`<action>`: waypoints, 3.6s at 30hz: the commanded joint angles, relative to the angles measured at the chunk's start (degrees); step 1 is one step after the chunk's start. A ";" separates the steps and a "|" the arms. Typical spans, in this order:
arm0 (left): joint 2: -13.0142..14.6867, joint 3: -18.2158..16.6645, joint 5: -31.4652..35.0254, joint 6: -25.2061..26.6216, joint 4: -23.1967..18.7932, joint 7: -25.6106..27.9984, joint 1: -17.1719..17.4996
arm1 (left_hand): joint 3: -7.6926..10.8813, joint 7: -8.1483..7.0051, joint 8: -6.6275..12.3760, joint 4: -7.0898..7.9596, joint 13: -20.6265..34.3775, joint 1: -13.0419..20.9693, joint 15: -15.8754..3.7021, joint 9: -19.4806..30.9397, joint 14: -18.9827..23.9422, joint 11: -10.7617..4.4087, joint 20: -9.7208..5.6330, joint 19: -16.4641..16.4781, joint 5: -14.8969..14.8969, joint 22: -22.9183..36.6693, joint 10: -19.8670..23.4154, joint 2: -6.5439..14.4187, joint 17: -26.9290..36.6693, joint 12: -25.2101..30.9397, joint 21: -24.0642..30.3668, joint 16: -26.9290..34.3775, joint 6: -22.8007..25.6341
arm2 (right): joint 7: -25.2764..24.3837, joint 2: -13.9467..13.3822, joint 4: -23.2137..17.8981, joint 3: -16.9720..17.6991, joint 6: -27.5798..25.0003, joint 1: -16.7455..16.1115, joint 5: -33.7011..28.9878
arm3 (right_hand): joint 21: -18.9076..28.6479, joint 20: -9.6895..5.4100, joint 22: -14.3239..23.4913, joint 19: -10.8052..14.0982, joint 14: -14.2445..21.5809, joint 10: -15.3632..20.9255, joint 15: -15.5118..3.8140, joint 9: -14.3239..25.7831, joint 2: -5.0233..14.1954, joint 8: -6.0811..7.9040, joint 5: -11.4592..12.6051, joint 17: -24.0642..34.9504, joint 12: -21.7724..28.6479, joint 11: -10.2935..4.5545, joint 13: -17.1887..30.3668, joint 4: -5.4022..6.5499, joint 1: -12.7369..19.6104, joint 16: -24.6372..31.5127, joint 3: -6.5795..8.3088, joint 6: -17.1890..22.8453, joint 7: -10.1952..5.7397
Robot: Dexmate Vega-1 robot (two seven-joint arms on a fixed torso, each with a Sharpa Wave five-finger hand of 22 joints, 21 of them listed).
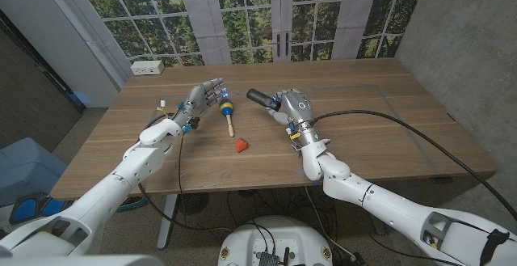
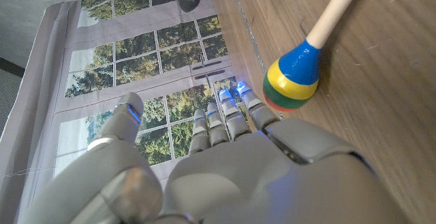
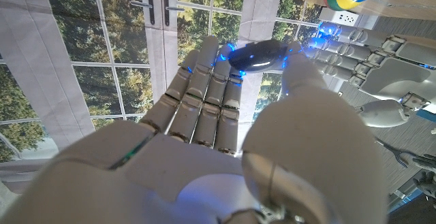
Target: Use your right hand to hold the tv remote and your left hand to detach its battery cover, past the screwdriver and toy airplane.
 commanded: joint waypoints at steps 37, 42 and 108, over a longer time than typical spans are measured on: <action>5.62 4.21 5.14 10.15 -8.90 -0.96 -3.11 | -1.84 -0.28 7.22 0.17 1.52 14.18 -2.98 2.03 6.02 -2.57 3.00 0.53 0.20 0.73 10.58 -3.40 1.03 1.90 -0.73 1.34 12.96 | -6.36 1.36 2.01 -0.89 4.33 1.80 -1.43 | 1.69 -1.36 0.13 -1.40 1.53 9.81 -8.20 -0.13 7.13 0.47 0.56 3.06 -0.06 -9.88 0.24 -0.30 7.63 -2.79 1.77 6.15 -6.36; 5.79 4.88 5.06 11.45 -8.82 -2.08 -4.02 | -2.05 -0.17 7.78 0.19 1.60 14.84 -3.08 2.17 6.73 -2.37 3.09 0.97 0.20 0.72 11.30 -3.30 1.05 2.02 -0.59 1.58 13.82 | -6.48 1.44 2.09 -1.11 4.28 1.98 -1.89 | 1.81 -1.31 0.13 -1.56 1.61 10.03 -8.24 -0.23 7.11 0.43 0.58 3.36 -0.01 -9.70 0.25 -0.29 7.60 -3.04 1.76 6.12 -6.41; -1.24 2.66 -0.50 4.70 -4.28 -2.47 -2.70 | -1.79 0.82 33.85 10.27 17.23 30.43 -9.14 20.26 25.05 -5.62 -0.21 12.56 1.07 5.67 46.15 15.32 3.88 16.40 10.99 8.31 30.64 | -11.07 3.98 7.64 -1.57 7.60 3.98 0.48 | 3.75 -1.01 0.08 -2.87 2.80 10.24 -8.17 -0.65 6.94 0.65 0.80 7.66 -0.62 -9.96 0.78 -0.25 6.90 -6.60 1.75 6.17 -6.66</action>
